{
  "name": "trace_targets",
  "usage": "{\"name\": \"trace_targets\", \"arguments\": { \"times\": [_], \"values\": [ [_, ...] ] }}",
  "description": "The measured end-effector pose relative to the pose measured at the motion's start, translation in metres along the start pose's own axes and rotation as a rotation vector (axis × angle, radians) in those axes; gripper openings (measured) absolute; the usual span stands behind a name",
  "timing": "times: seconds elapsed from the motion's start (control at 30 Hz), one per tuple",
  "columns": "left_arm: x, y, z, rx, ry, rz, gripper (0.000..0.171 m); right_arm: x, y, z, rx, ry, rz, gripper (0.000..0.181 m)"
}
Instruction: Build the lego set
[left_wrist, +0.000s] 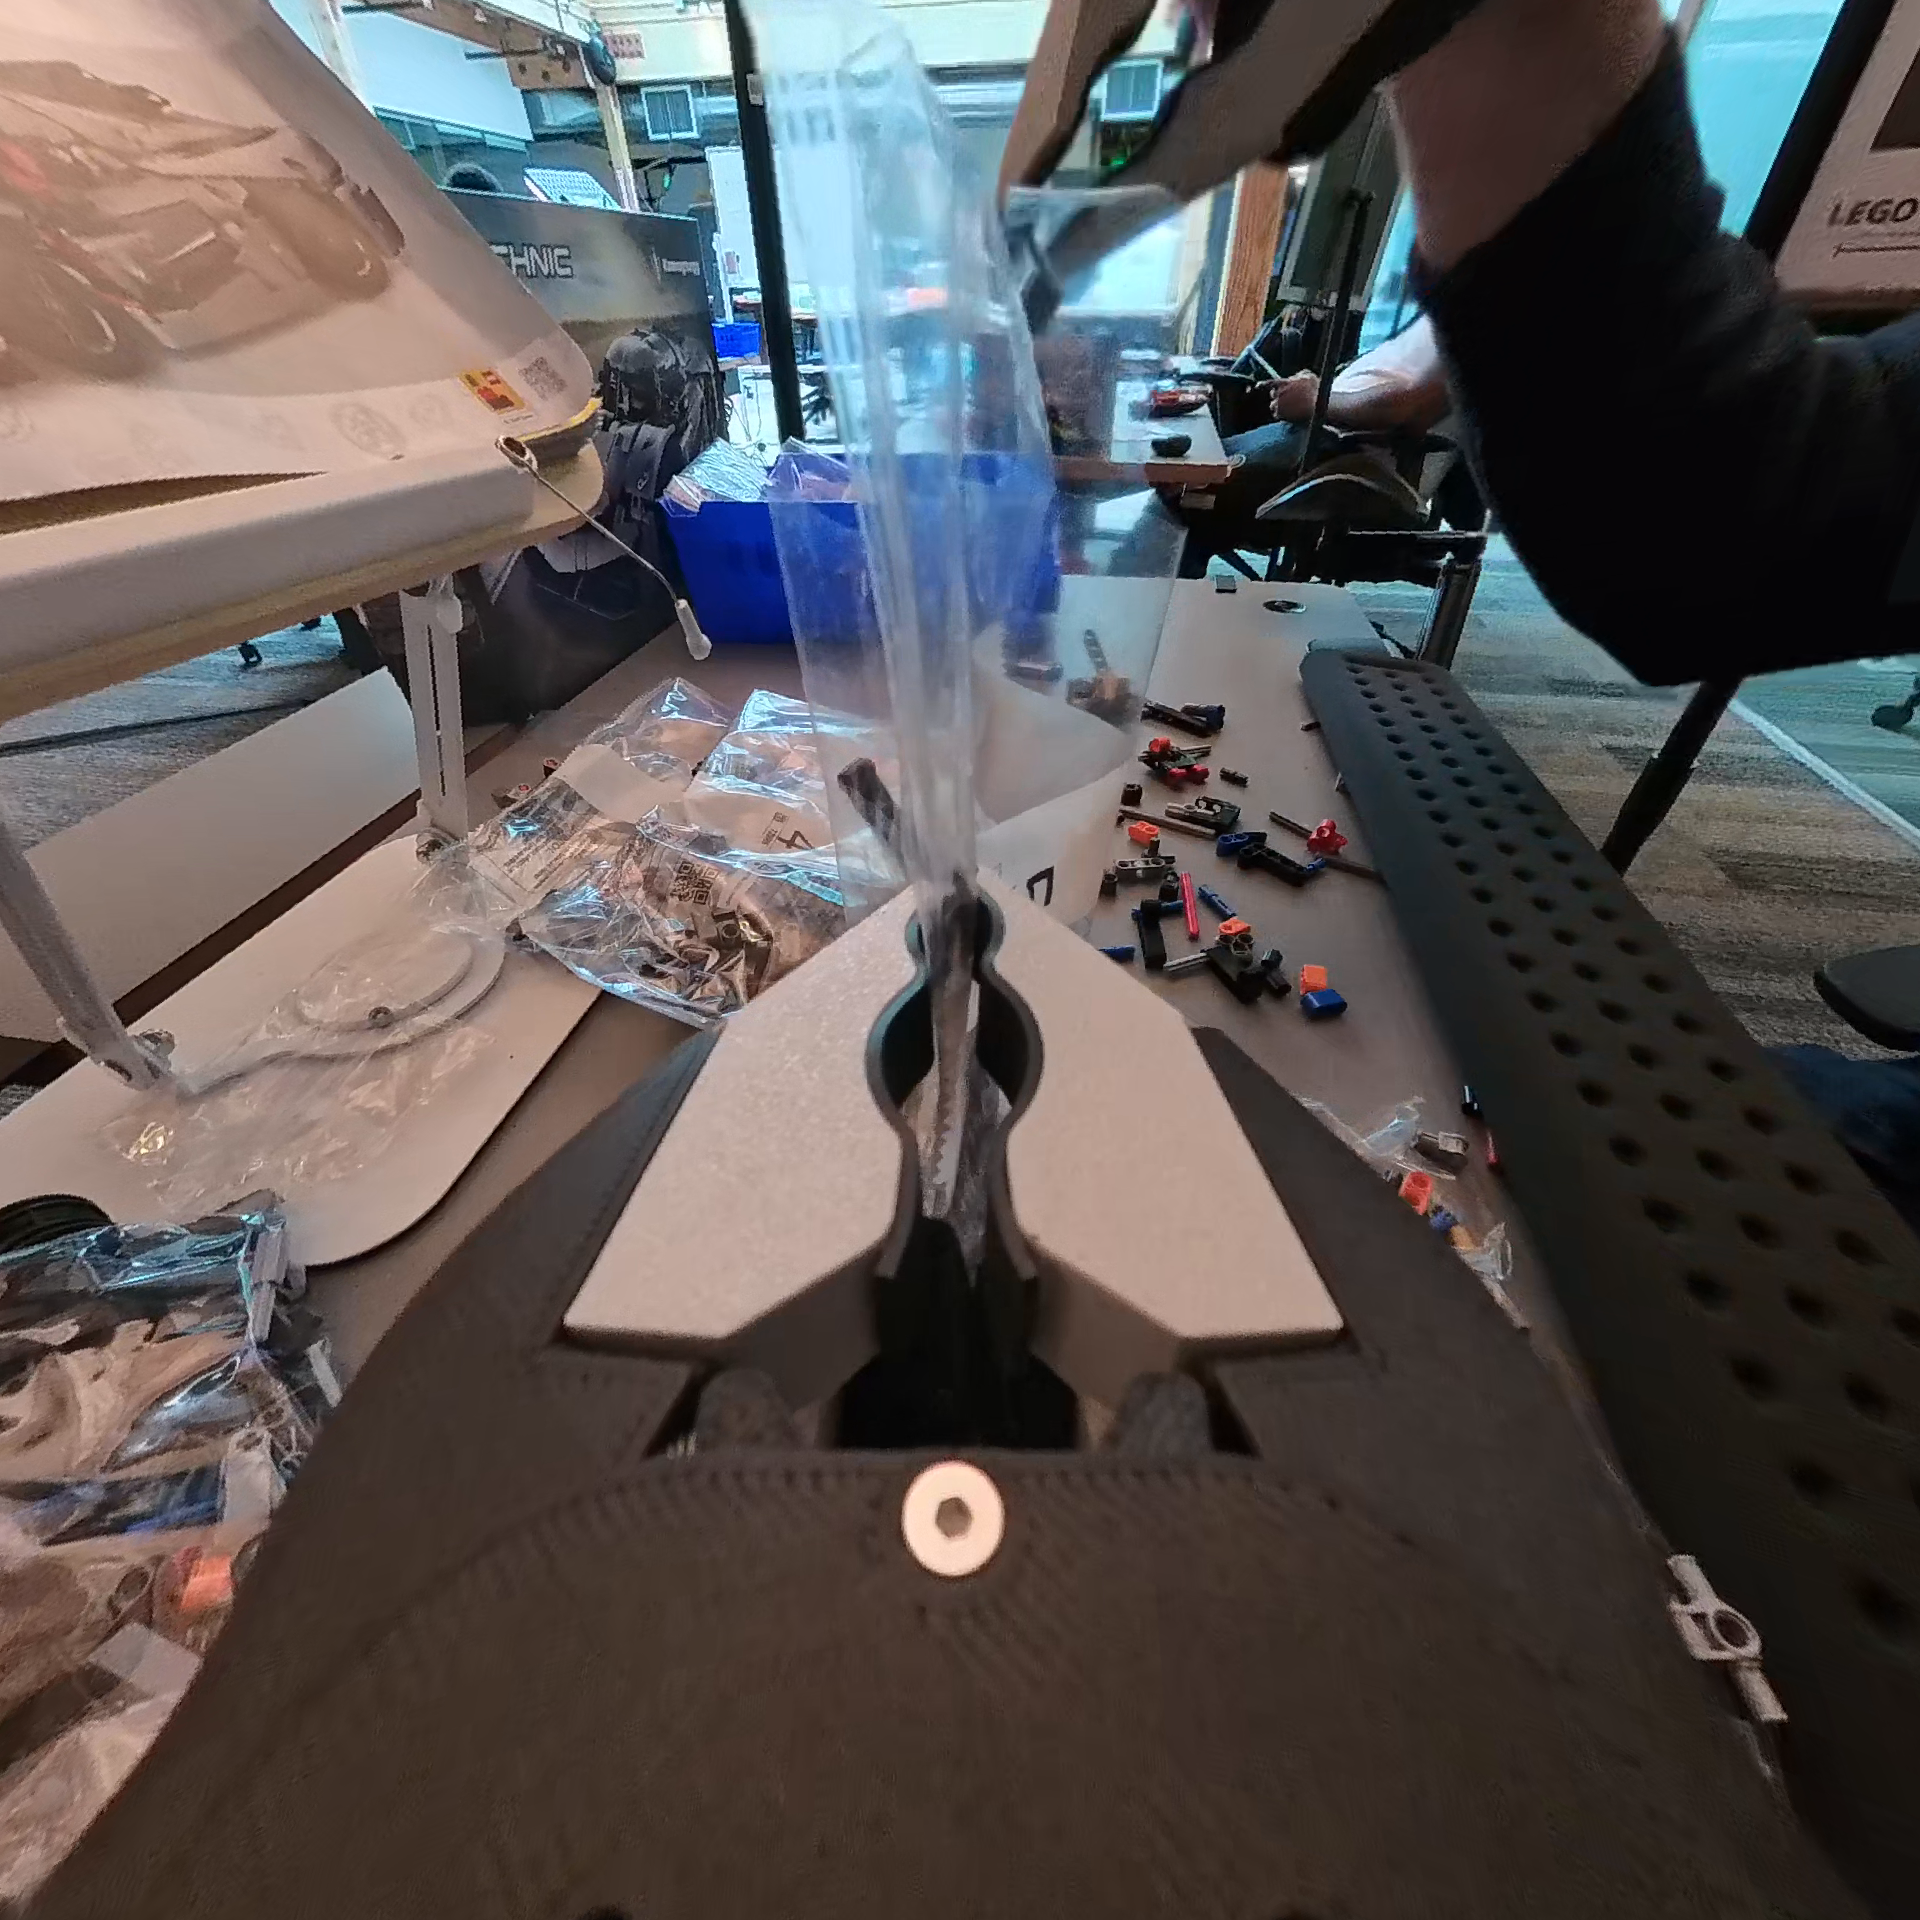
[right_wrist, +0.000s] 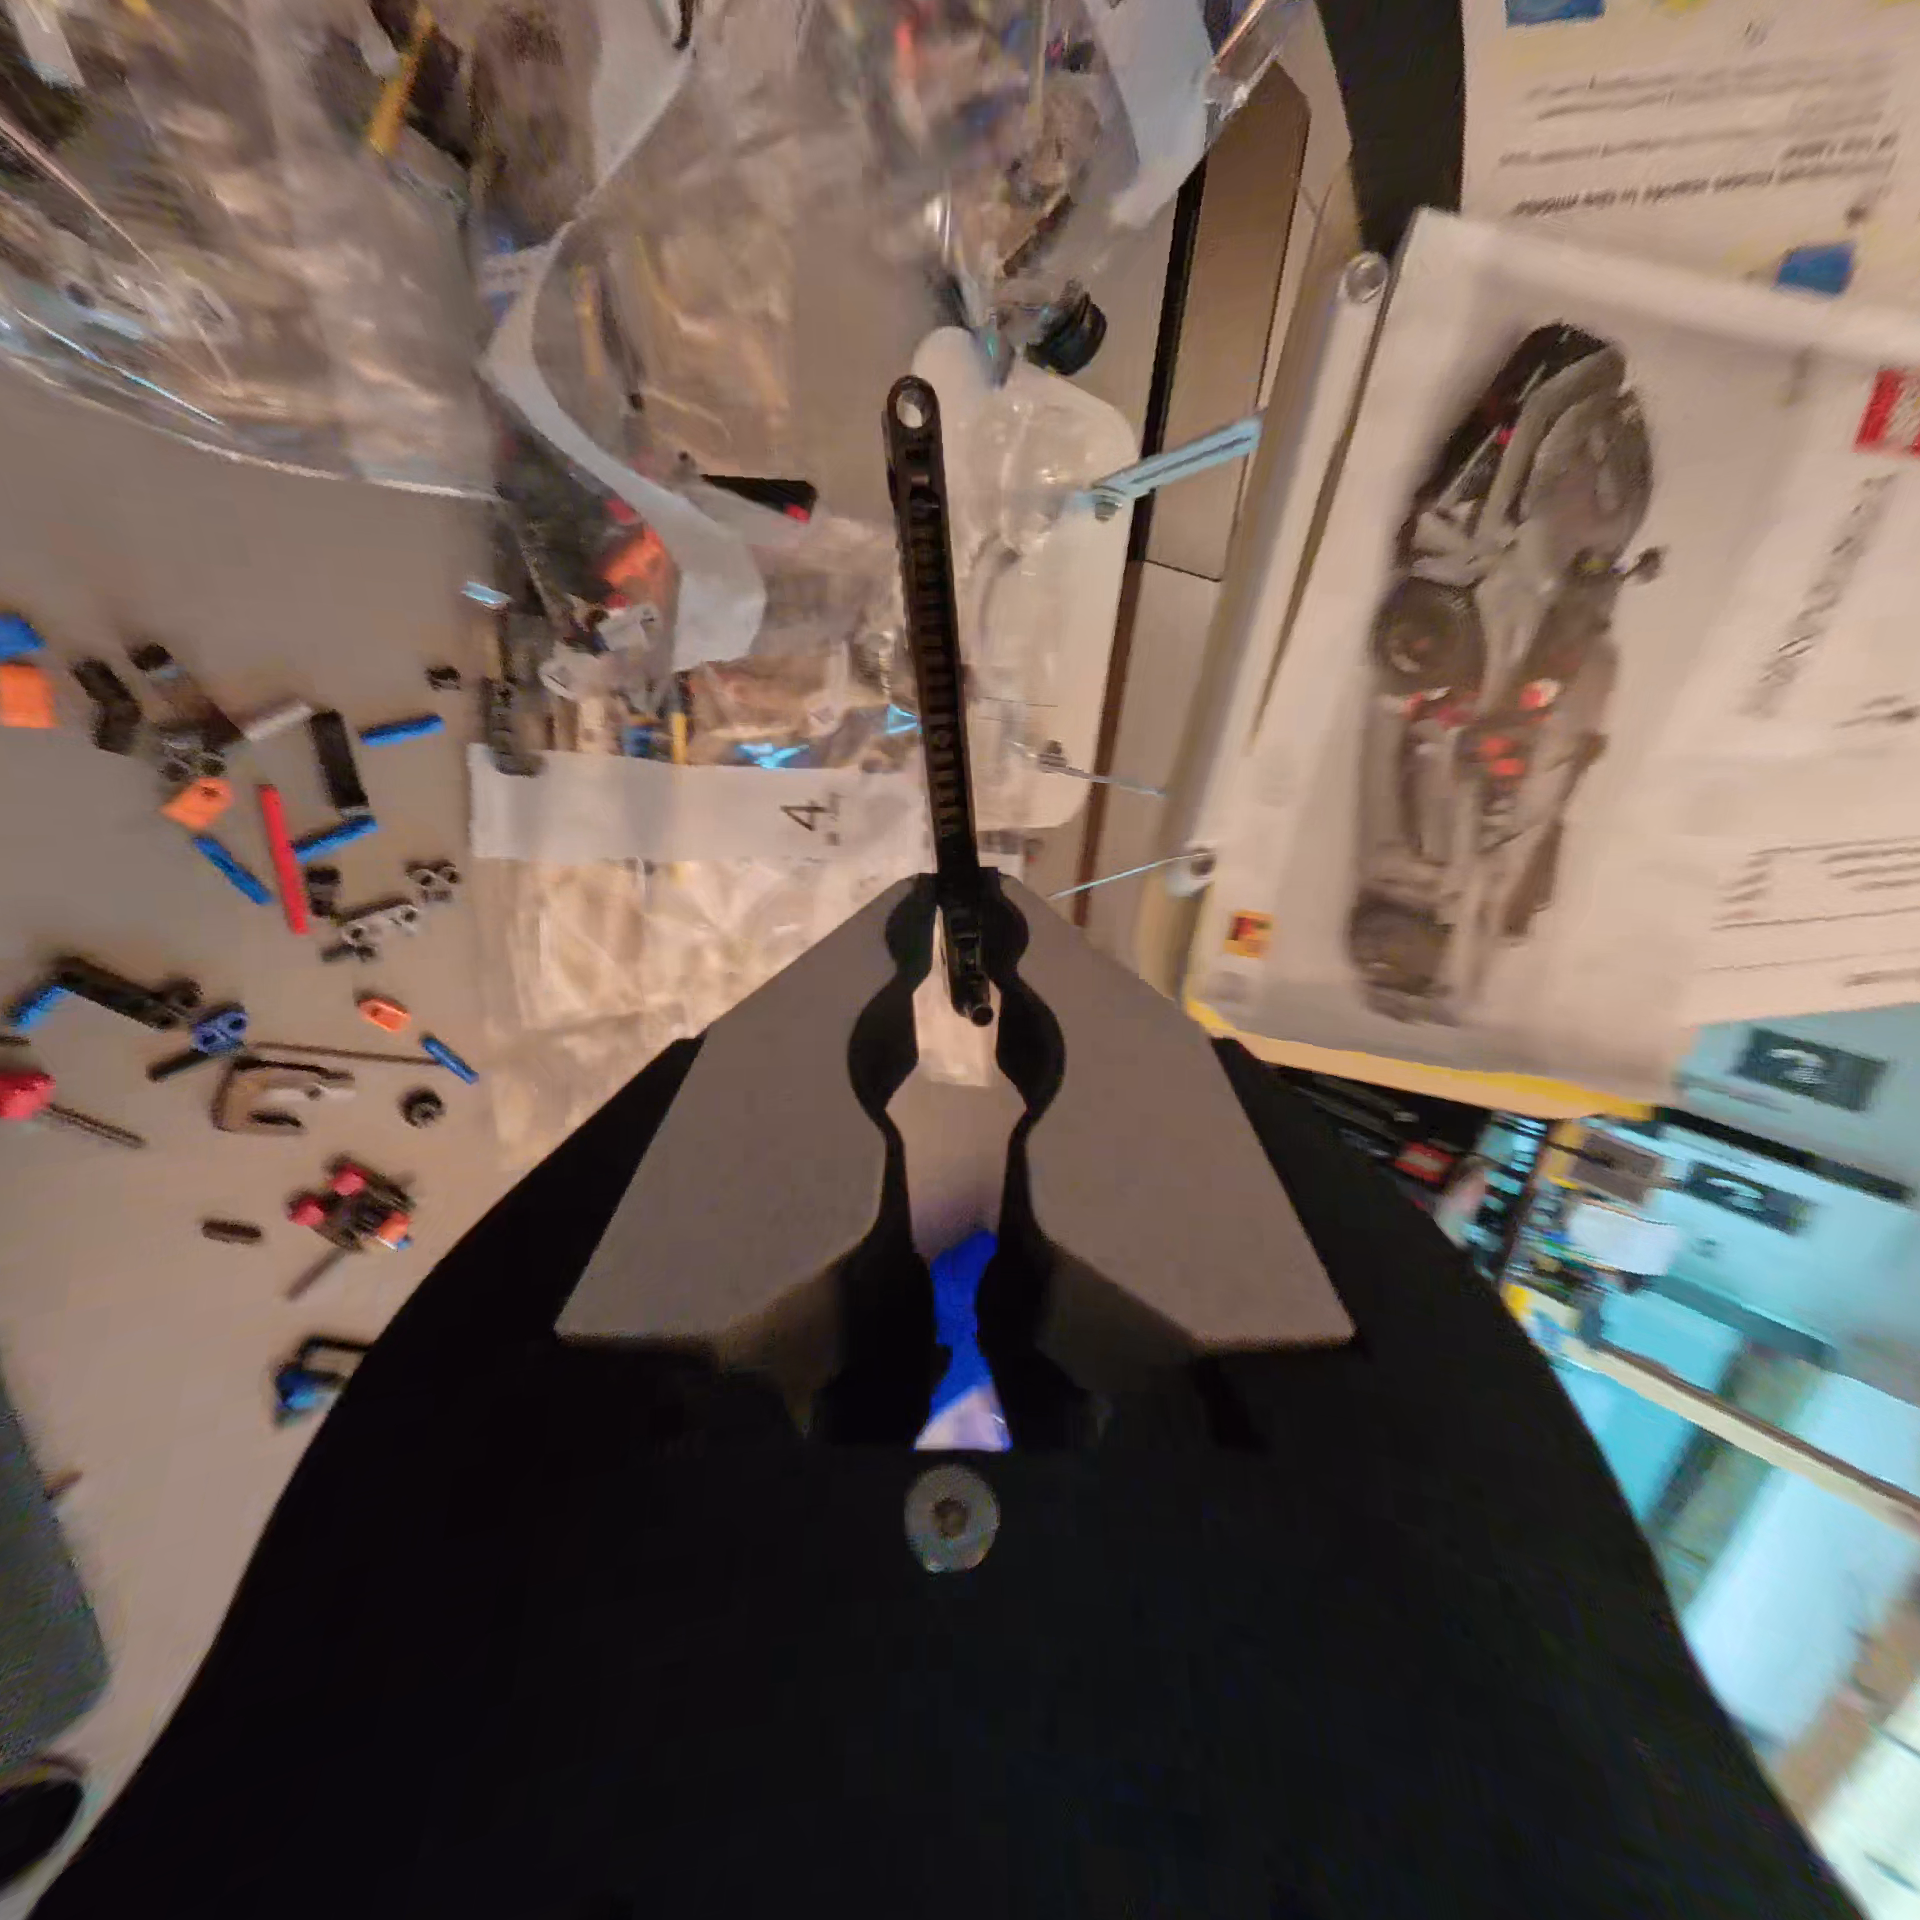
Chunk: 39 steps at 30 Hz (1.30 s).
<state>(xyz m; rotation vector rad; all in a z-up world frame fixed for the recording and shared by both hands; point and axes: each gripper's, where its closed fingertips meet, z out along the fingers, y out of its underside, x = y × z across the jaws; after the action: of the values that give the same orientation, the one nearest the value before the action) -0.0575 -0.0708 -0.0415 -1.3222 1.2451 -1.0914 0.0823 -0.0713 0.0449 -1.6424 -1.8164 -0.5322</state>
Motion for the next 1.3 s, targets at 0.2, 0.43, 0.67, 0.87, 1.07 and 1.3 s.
{"name": "trace_targets", "arguments": {
  "times": [0.2,0.43,0.67,0.87,1.07,1.3],
  "values": [
    [0.001,-0.002,0.0,0.011,0.004,0.001,0.0,-0.002,-0.009,0.021,-0.299,-0.111,-0.225,0.006],
    [0.004,-0.002,0.002,0.011,0.018,-0.001,0.0,0.004,-0.07,0.039,-0.14,-0.095,-0.243,0.019],
    [0.003,-0.003,0.002,0.011,0.017,-0.003,0.0,0.014,-0.021,0.007,-0.109,-0.066,0.001,0.024],
    [0.003,-0.003,0.002,0.011,0.013,-0.002,0.0,-0.097,0.018,0.039,-0.07,-0.397,0.114,0.028],
    [0.002,-0.002,0.001,0.013,0.01,-0.006,0.0,-0.19,0.039,0.095,-0.091,-0.609,0.219,0.033],
    [0.001,-0.001,0.001,0.012,0.011,-0.012,0.0,-0.197,0.027,0.116,0.043,-0.61,0.289,0.006]
  ]
}}
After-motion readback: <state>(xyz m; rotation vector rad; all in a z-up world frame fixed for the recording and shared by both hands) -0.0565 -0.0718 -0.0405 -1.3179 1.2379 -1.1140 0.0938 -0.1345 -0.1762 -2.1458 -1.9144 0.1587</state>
